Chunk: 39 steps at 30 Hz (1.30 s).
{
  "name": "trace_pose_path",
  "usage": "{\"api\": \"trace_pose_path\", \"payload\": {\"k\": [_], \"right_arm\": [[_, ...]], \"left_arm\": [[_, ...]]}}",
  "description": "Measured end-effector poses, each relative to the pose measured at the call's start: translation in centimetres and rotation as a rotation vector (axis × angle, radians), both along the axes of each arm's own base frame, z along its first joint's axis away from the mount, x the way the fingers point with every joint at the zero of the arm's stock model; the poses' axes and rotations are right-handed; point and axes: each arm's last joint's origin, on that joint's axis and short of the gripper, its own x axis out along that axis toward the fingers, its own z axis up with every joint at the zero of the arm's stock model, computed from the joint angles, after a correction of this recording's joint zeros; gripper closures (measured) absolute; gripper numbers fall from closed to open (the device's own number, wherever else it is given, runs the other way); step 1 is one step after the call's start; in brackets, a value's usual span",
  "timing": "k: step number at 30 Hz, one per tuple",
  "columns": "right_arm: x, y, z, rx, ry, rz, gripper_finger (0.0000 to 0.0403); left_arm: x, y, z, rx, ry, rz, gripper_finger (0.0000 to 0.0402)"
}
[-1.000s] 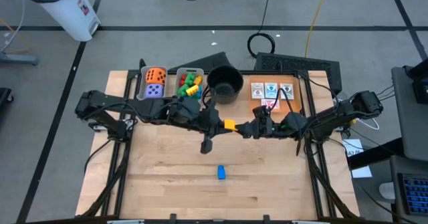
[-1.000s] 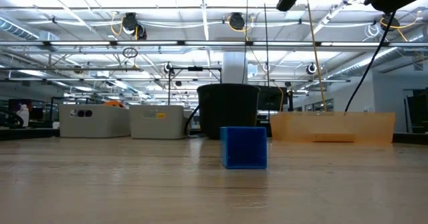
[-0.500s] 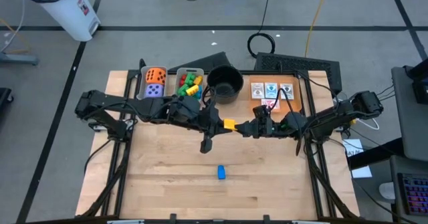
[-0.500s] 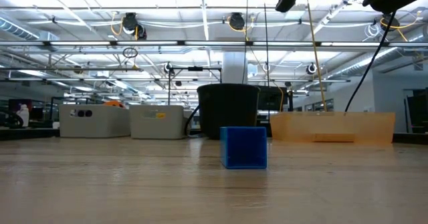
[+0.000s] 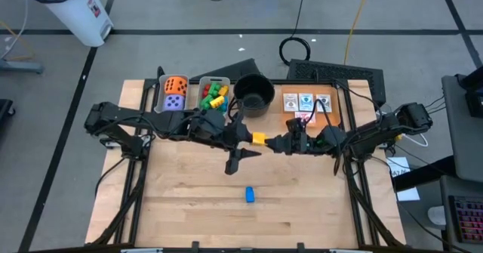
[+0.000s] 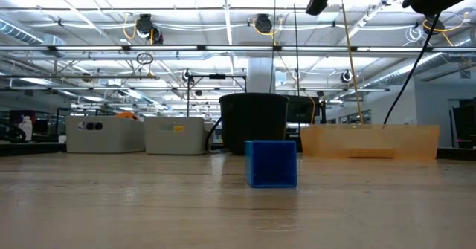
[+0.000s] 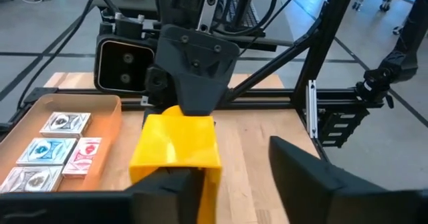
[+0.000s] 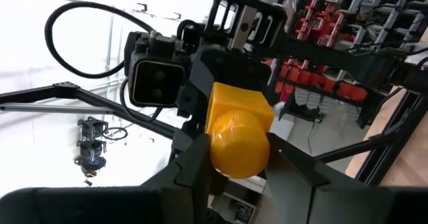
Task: Pick & Place Toys
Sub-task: Put the yellow game piece into the right gray bin
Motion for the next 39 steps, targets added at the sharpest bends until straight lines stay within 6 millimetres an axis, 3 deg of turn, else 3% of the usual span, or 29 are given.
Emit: {"api": "trace_pose_path", "payload": {"k": [8,27,39], "right_arm": [[-0.1,0.0,0.1,-0.019,-0.014,-0.01,0.0294],[-0.1,0.0,0.1,-0.02,-0.023,-0.01,0.0294],[-0.2,-0.3,0.5,-0.016,-0.053,-0.016,0.0294]], "left_arm": [[-0.1,-0.1,0.1,-0.05,0.003,-0.02,0.0172],[-1.0,0.0,-0.1,-0.074,0.087,-0.016,0.0169],[-2.9,0.5,1.3,-0.061,0.089,0.015,0.0169]]}}
